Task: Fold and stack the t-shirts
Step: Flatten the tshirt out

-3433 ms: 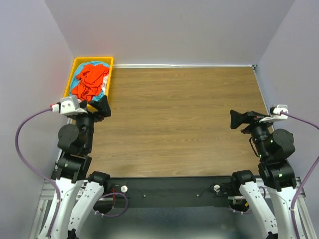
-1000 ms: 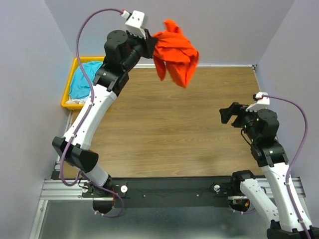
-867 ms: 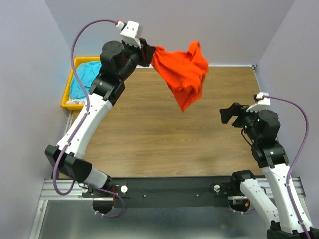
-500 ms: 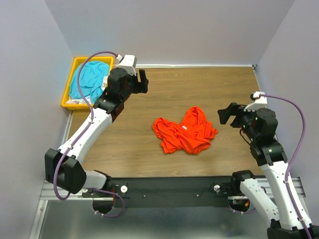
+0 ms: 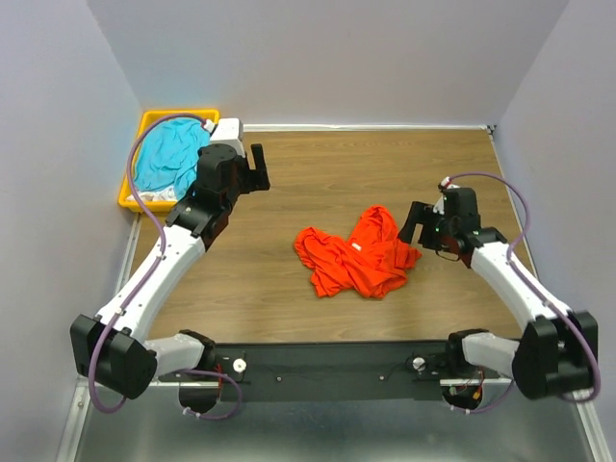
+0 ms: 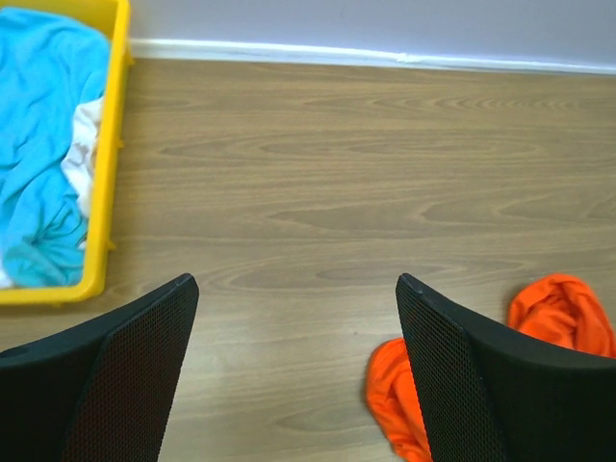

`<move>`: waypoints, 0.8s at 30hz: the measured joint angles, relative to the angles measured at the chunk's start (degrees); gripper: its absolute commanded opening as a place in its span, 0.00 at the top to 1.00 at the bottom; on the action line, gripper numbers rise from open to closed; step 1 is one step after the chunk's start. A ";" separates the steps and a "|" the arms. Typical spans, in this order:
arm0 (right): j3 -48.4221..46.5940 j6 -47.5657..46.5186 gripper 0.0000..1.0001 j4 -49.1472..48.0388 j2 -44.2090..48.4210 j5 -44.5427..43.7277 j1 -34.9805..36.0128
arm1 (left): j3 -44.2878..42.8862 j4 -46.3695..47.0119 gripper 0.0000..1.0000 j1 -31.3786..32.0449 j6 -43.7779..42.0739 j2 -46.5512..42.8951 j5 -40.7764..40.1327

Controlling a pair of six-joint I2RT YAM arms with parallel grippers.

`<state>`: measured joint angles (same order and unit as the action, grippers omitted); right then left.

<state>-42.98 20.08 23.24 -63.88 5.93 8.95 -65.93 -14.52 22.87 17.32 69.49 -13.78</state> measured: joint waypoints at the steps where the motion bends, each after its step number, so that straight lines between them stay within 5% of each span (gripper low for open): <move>1: -0.26 0.28 0.04 0.00 -2.47 0.00 0.02 | 0.35 -0.52 0.09 -0.02 0.00 -0.09 -0.70; 13: -5.73 2.38 0.16 -0.83 -19.10 -3.82 4.04 | 14.49 -1.79 0.16 -0.31 3.58 -3.52 0.39; 24: -6.16 4.61 0.22 -1.25 -22.32 -5.46 10.91 | 20.13 1.51 0.17 0.57 7.21 -2.10 10.05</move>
<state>-49.15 24.69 22.00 -86.19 0.47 19.86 -45.80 -13.02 23.44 24.53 67.40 -3.73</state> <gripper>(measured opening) 0.805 0.836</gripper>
